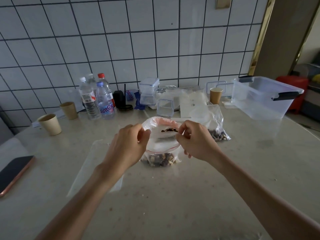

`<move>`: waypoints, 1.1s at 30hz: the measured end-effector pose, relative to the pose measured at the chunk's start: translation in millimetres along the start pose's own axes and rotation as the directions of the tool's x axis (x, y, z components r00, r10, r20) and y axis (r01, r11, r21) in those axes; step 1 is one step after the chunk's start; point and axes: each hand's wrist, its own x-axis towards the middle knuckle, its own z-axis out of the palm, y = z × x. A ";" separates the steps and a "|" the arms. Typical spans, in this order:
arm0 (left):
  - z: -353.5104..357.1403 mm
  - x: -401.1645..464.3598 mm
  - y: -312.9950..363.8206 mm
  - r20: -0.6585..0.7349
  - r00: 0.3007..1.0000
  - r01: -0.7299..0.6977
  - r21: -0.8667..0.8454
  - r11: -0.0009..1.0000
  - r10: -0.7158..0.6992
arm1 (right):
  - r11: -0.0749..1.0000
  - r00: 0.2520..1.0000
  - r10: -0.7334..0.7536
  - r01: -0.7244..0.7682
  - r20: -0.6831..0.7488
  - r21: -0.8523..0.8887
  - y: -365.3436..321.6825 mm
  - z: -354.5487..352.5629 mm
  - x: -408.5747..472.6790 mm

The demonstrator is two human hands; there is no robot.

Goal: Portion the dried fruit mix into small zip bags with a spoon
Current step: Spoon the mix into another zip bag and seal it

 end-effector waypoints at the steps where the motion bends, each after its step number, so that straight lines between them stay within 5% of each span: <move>1: -1.1 0.7 -1.0 0.036 0.999 -0.002 -0.031 1.000 0.003 | 0.996 0.999 0.043 -0.045 0.026 0.074 -1.6 -2.4 1.3; 4: -3.0 2.0 -2.5 0.107 0.994 -0.022 -0.028 0.999 0.025 | 0.953 0.976 0.130 -0.172 0.175 0.250 -4.0 -6.2 6.3; 12: -9.0 12.9 9.1 -0.024 0.982 -0.186 0.100 0.978 0.189 | 0.858 0.909 0.153 -0.316 0.387 0.404 -5.4 -17.2 22.9; 15: -17.0 16.7 11.0 -0.018 0.963 -0.260 0.181 0.949 0.267 | 0.928 0.965 0.097 -0.176 0.243 0.328 -8.6 -19.0 27.1; 19: -24.9 20.0 16.4 -0.057 0.961 -0.263 0.130 0.956 0.272 | 0.980 0.984 -0.177 0.175 -0.012 -0.100 -15.9 -10.7 25.8; 22: -26.1 22.8 19.5 -0.018 0.987 -0.164 -0.097 0.982 0.163 | 0.936 0.971 -0.233 0.207 -0.060 -0.283 -19.9 -8.3 26.3; 27: -22.6 31.5 24.4 0.258 0.964 0.158 -0.382 0.910 -0.059 | 0.988 0.967 0.143 -0.127 0.210 -0.088 -26.6 -17.2 34.9; 30: -19.8 33.4 25.7 0.358 0.924 0.322 -0.531 0.784 -0.137 | 0.966 0.933 0.170 -0.222 0.316 0.137 -25.1 -19.3 36.6; 33: -25.5 34.5 21.8 0.501 0.848 0.506 -0.662 0.553 -0.176 | 0.855 0.876 0.181 -0.364 0.446 0.369 -16.6 -25.7 35.9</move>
